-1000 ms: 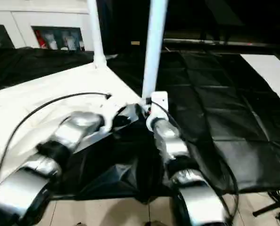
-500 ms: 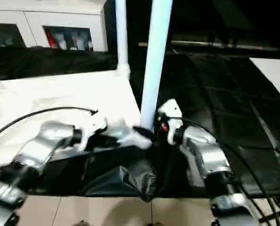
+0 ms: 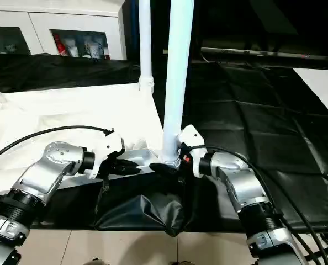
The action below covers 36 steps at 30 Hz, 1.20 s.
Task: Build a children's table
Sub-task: Rotate leg to tighten
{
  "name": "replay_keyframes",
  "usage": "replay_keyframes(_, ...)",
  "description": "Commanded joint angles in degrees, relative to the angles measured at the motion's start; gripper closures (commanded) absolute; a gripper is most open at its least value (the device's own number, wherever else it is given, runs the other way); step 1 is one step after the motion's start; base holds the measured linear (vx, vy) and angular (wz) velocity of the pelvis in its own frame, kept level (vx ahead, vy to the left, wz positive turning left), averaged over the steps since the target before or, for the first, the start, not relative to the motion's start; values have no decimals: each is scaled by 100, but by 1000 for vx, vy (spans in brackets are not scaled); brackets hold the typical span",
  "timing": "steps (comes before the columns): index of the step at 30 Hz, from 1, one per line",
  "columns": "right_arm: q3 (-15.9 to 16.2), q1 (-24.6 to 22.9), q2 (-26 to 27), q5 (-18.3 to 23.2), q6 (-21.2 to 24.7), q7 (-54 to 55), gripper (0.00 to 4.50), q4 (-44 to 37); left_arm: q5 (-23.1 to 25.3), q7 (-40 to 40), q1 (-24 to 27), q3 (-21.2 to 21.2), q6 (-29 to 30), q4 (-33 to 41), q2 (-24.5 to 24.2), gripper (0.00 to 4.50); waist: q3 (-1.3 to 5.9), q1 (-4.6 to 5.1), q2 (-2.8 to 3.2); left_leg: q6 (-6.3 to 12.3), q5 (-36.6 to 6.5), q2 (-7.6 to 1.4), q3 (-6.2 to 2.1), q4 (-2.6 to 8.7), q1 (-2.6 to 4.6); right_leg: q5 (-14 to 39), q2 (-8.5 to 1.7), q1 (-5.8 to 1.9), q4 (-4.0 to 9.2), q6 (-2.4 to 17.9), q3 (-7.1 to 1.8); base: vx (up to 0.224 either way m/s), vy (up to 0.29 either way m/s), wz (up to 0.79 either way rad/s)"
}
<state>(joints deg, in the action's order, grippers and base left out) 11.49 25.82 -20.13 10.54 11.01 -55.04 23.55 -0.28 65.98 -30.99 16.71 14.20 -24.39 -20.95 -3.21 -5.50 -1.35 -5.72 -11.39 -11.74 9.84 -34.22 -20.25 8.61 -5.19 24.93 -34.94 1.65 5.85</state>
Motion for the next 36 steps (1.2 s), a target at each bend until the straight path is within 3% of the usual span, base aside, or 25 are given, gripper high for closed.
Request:
replay_keyframes(1, -23, -13, -53, -79, -30, 28, 49, 83, -246, 15, -155, -122, -111, 194, 95, 450, 383, -14, -97, 344, -931, -80, 6, 390, -48, 2612, -301, -389, 546, 393, -271, 0, 0, 0)
replay_keyframes(14, -34, -101, -26, -93, -149, 29, 157, 220, -240, 13, -113, -100, -91, 218, 88, 450, 389, -26, -110, 366, -893, -78, 9, 383, -54, 2568, -304, -395, 536, 408, -269, 0, 0, 0)
replay_keyframes(17, -41, -102, 4, -110, -176, 64, 167, 253, -244, 33, -94, -91, -70, 237, 79, 450, 390, -25, -113, 373, -875, -77, 8, 384, -59, 2521, -303, -402, 527, 425, -269, 0, 0, 0)
replay_keyframes(18, -177, -63, 154, -85, -172, 364, 170, 420, -231, -19, -75, -97, -31, 234, 90, 450, 386, -20, -127, 374, -889, -77, 11, 384, -57, 2570, -304, -399, 537, 407, -268, 0, 0, 0)
replay_keyframes(20, -240, -39, 225, -86, -181, 527, 171, 510, -220, -60, -73, -106, -11, 219, 101, 450, 384, -17, -105, 334, -932, -77, 3, 391, -50, 2678, -309, -389, 547, 390, -260, 0, 0, 0)
replay_keyframes(26, -656, 53, 965, -75, -163, 2026, 172, 1098, -113, -994, -427, -330, 193, -480, 638, 450, 385, 48, -121, 174, -1052, -63, -10, 402, -42, 2867, -311, -381, 584, 300, -250, 0, 0, 0)
replay_keyframes(27, -771, 114, 1165, -76, -151, 2475, 172, 1250, -72, -1227, -547, -360, 219, -691, 783, 450, 387, 58, -108, 149, -1059, -53, 2, 397, -10, 2836, -298, -342, 601, 331, -255, 0, 0, 0)
replay_keyframes(28, -871, 196, 1342, -122, -191, 2950, 172, 1423, -37, -1481, -670, -396, 219, -900, 932, 450, 386, 60, -90, 112, -1059, -50, -8, 400, -23, 2821, -306, -355, 583, 341, -254, 0, 0, 0)
replay_keyframes(29, -898, 226, 1391, -135, -205, 3081, 172, 1481, -33, -1564, -711, -414, 229, -965, 981, 450, 398, 63, -109, 100, -1028, -38, -11, 401, -33, 2815, -303, -376, 588, 333, -245, 0, 0, 0)
replay_keyframes(30, -1017, 449, 1660, -218, -316, 3788, 172, 1860, -41, -2015, -931, -522, 323, -1299, 1235, 450, 411, 55, -36, 65, -1002, -45, -5, 398, -6, 2607, -301, -357, 566, 379, -261, 0, 0, 0)
replay_keyframes(31, -1017, 449, 1660, -218, -316, 3788, 172, 1860, -41, -2015, -931, -522, 323, -1299, 1235, 450, 397, 74, -53, 71, -1074, -33, 6, 393, 1, 2631, -282, -337, 587, 401, -259, 0, 0, 0)
replay_keyframes(32, -1062, 608, 1801, -296, -419, 4165, 172, 2114, -55, -2394, -1119, -637, 393, -1584, 1429, 450, 415, 57, -58, 74, -1063, -32, -11, 395, -25, 2585, -301, -399, 559, 408, -248, 0, 0, 0)
replay_keyframes(33, -1067, 782, 1912, -414, -547, 4509, 172, 2369, -74, -2763, -1317, -778, 456, -1896, 1617, 450, 420, 68, -48, 76, -1021, -22, 13, 381, -9, 2458, -281, -357, 567, 430, -260, 0, 0, 0)
replay_keyframes(34, -1092, 948, 2010, -435, -630, 4700, 172, 2558, -57, -3037, -1464, -855, 465, -2141, 1724, 450, 433, 67, 8, 64, -1037, -10, 6, 378, 9, 2355, -271, -380, 567, 478, -251, 0, 0, 0)
replay_keyframes(35, -1107, 1022, 2047, -444, -658, 4811, 172, 2634, -33, -3131, -1516, -861, 436, -2232, 1751, 450, 435, 70, -23, 96, -1024, -2, 13, 372, -10, 2244, -258, -389, 545, 510, -253, 0, 0, 0)
replay_keyframes(36, -1210, 1288, 2195, -445, -726, 5109, 172, 2905, 37, -3418, -1691, -903, 344, -2543, 1832, 450, 447, 49, -10, 150, -977, -6, 11, 372, -21, 2047, -270, -400, 510, 571, -259, 0, 0, 0)
